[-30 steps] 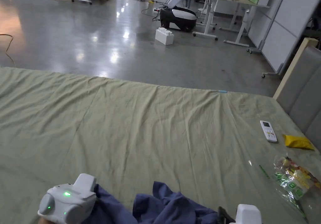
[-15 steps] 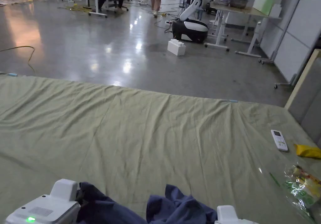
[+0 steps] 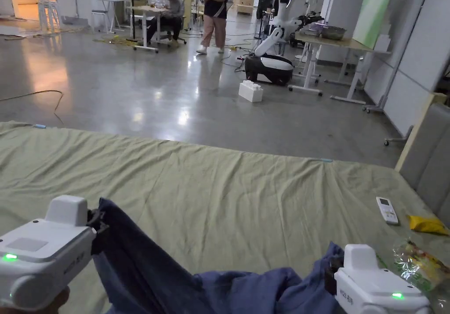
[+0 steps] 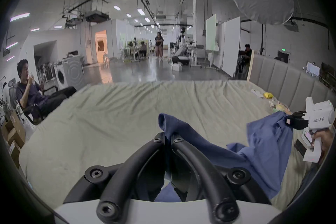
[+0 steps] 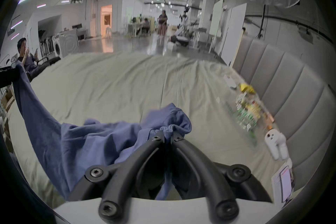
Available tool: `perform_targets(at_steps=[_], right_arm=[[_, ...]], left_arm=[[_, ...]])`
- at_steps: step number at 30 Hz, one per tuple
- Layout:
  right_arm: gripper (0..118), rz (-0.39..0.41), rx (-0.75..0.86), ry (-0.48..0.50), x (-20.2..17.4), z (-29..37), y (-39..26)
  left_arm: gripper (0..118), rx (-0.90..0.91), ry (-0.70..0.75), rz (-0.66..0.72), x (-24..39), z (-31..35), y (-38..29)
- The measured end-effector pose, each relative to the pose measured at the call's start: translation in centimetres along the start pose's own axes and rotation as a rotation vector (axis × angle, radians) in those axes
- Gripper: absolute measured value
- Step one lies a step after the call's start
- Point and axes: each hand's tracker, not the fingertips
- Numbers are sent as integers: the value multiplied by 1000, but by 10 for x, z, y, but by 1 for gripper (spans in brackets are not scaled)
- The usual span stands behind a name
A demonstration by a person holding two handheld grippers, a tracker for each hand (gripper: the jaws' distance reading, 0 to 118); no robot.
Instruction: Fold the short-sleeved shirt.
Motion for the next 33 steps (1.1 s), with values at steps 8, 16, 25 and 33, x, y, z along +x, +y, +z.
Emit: perform_targets(at_steps=[8, 16, 25, 33], right_arm=[[5, -25, 121, -41, 19, 40, 53], [5, -86, 226, -91, 51, 68, 91], [5, -99, 283, -100, 55, 64, 141], [5, -78, 329, -139, 51, 35, 206]], left_arm=[[5, 94, 91, -4, -46, 27, 59], [5, 145, 178, 69, -98, 50, 99], [5, 141, 210, 35, -105, 32, 130], [5, 123, 216, 18, -98, -15, 173]])
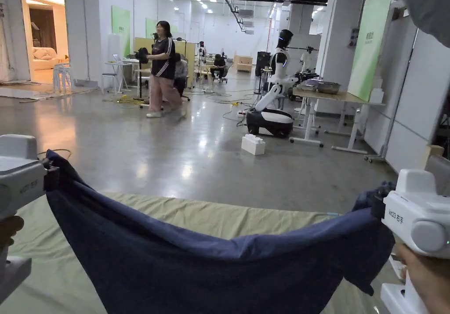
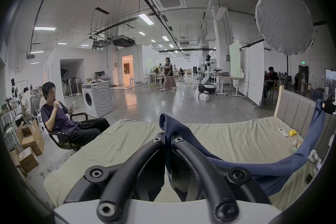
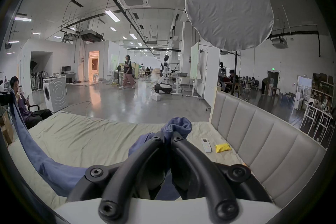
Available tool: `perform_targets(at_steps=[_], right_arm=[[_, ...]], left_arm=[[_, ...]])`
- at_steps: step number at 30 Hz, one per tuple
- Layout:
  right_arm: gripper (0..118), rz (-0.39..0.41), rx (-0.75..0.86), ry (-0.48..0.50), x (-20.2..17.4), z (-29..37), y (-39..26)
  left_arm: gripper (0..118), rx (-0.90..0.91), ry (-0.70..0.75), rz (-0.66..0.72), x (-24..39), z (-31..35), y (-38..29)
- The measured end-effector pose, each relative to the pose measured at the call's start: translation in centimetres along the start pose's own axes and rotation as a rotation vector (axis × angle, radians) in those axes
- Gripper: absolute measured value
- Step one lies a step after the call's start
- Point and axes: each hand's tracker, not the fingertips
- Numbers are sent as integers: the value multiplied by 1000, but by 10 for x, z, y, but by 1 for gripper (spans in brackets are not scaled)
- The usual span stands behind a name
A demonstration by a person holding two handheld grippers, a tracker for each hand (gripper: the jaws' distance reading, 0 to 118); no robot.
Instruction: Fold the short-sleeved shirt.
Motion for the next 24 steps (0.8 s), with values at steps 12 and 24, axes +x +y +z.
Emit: perform_targets(at_steps=[12, 24], right_arm=[[5, 67, 87, -42, -4, -59, 34], [5, 79, -27, -8, -6, -29, -84]], left_arm=[[5, -10, 40, -12, 7, -68, 26], [5, -141, -1, -4, 8, -48, -107]])
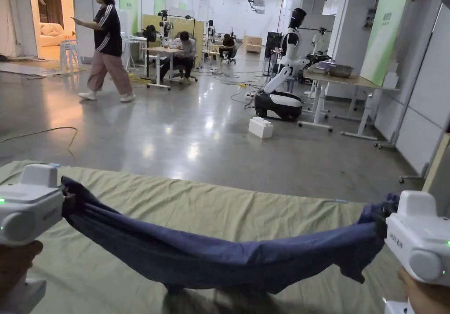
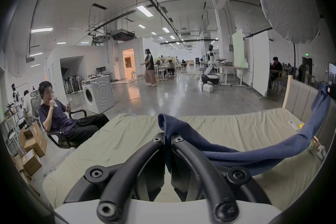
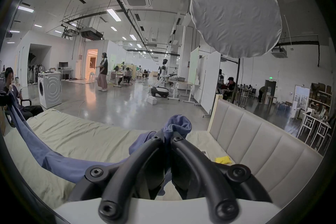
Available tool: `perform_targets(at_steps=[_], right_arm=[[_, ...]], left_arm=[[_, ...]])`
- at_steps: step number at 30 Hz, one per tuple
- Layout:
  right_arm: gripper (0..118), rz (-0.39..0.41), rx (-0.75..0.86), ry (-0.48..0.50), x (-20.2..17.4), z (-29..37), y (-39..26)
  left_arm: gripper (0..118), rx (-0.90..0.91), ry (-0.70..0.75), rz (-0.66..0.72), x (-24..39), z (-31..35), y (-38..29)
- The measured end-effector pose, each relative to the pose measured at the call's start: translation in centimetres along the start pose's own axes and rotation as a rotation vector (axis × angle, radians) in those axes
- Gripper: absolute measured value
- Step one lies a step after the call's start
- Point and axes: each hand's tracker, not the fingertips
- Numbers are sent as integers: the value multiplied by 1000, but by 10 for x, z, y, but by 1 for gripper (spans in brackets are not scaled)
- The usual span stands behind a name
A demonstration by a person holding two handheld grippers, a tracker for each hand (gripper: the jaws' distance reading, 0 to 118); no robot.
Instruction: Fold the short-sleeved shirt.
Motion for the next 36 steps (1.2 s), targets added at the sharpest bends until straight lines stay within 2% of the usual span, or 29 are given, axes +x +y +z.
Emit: perform_targets(at_steps=[5, 13, 16, 21, 28, 31, 33, 34, 36], right_arm=[[5, -17, -80, -1, 3, 47, -74], [5, 48, -232, 3, -2, 108, -169], [5, 73, -271, 4, -5, 122, -190], [5, 52, -354, 21, -7, 130, -217], [5, 65, -362, 25, -12, 139, -229], [8, 92, -340, 37, -21, 143, -225], [24, 92, -319, 51, -27, 146, -223], [29, 91, -308, 56, -31, 147, -220], [30, 83, -290, 69, -38, 148, -214]], left_arm=[[5, -89, -35, -22, -3, 33, -80], [5, -261, -62, 47, -20, 83, -185], [5, -310, -48, 65, -26, 92, -207], [5, -374, -47, 98, -36, 90, -230], [6, -401, -36, 28, -31, 95, -237], [15, -391, -19, -14, -28, 100, -235], [21, -384, -9, -10, -27, 102, -232], [23, -376, 4, 0, -27, 102, -230], [38, -359, 12, 16, -25, 103, -226]])
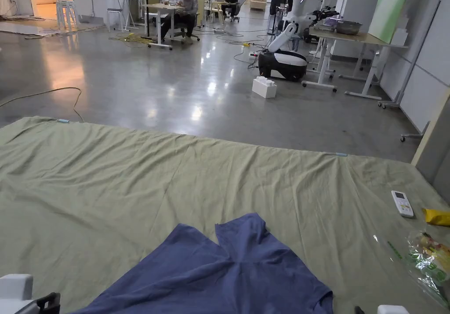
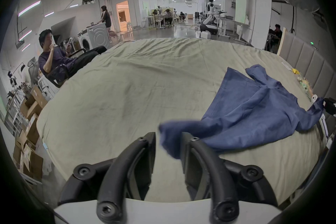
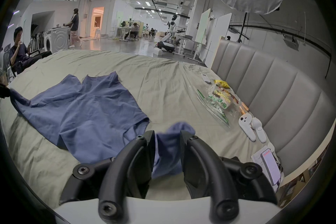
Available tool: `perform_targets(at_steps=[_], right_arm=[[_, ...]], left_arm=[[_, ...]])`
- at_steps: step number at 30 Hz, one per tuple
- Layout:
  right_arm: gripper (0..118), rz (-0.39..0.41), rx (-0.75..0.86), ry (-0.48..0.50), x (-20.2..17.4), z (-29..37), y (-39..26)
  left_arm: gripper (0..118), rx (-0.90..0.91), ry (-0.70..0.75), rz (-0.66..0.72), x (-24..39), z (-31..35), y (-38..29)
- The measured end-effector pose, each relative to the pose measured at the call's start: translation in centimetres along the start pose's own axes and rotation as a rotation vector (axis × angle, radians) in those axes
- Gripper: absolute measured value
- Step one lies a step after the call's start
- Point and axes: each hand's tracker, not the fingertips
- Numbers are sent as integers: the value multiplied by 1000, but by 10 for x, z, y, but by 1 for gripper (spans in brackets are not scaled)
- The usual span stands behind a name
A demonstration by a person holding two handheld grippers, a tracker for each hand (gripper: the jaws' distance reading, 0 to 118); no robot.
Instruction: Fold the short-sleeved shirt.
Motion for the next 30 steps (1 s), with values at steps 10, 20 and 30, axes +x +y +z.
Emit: perform_targets(at_steps=[10, 20, 30], right_arm=[[38, -98, 188, 48, -43, 25, 33], [1, -121, 357, 22, -60, 54, 71], [0, -181, 431, 0, -58, 68, 80]], left_arm=[[40, 230, -28, -63, 55, 39, 17], [8, 536, -104, -77, 134, 95, 45], [0, 580, -158, -81, 163, 111, 60]])
